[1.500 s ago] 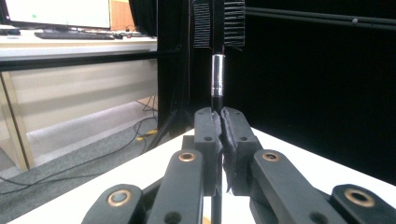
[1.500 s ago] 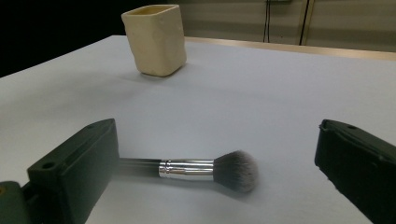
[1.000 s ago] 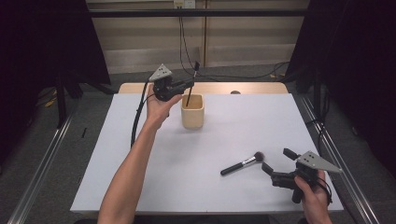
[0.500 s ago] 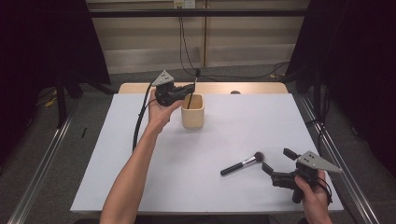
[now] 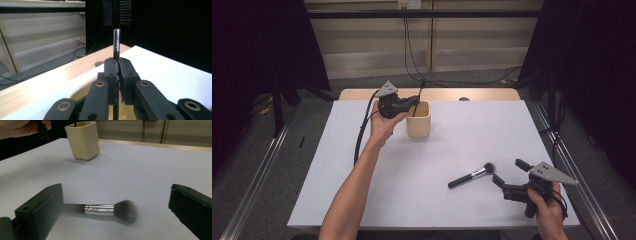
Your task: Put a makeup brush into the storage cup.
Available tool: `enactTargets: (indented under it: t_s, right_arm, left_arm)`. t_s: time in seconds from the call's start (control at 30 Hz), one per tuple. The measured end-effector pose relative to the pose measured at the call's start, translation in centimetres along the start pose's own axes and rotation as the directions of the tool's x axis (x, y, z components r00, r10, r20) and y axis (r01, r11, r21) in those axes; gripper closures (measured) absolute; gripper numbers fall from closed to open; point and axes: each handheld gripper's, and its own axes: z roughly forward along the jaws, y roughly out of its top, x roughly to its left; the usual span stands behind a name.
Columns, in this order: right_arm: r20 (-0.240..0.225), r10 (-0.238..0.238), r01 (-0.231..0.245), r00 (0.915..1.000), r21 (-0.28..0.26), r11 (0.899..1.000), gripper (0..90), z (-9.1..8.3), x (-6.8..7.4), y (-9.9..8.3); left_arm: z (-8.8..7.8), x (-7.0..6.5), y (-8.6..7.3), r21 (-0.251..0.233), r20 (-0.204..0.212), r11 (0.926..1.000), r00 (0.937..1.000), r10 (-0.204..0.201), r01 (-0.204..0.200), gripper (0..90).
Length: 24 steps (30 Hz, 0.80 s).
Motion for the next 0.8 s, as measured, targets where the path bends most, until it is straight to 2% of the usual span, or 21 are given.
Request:
enactTargets:
  t_s: [0.17, 0.23, 0.5, 0.67, 0.8]
  right_arm:
    - [0.0, 0.003, -0.003, 1.0, -0.002, 1.0, 0.0, 0.08, 0.06, 0.03]
    - [0.0, 0.003, -0.003, 1.0, -0.003, 1.0, 0.0, 0.09, 0.09, 0.03]
    - [-0.002, 0.003, -0.003, 1.0, -0.003, 1.0, 0.0, 0.08, 0.07, 0.03]
    - [-0.005, 0.007, -0.007, 1.0, 0.001, 1.0, 0.0, 0.14, 0.09, 0.02]
    - [-0.005, 0.005, -0.005, 1.0, -0.002, 1.0, 0.0, 0.12, 0.07, 0.03]
  left_arm:
    - [0.19, -0.16, -0.32, 0.009, 0.002, 0.9999, 1.0, -0.004, 0.004, 85.3]
    - [0.27, -0.28, -0.29, 0.016, 0.004, 0.9998, 0.9999, 0.01, -0.01, 85.3]
    - [0.34, -0.12, -0.56, 0.029, -0.012, 0.9995, 0.9999, -0.012, 0.012, 84.4]
    - [0.37, -0.24, -0.58, 0.028, -0.023, 0.9995, 0.9997, -0.012, 0.012, 79.9]
    - [0.07, -0.31, -0.33, 0.03, -0.017, 0.9995, 0.9998, 0.003, -0.003, 75.9]
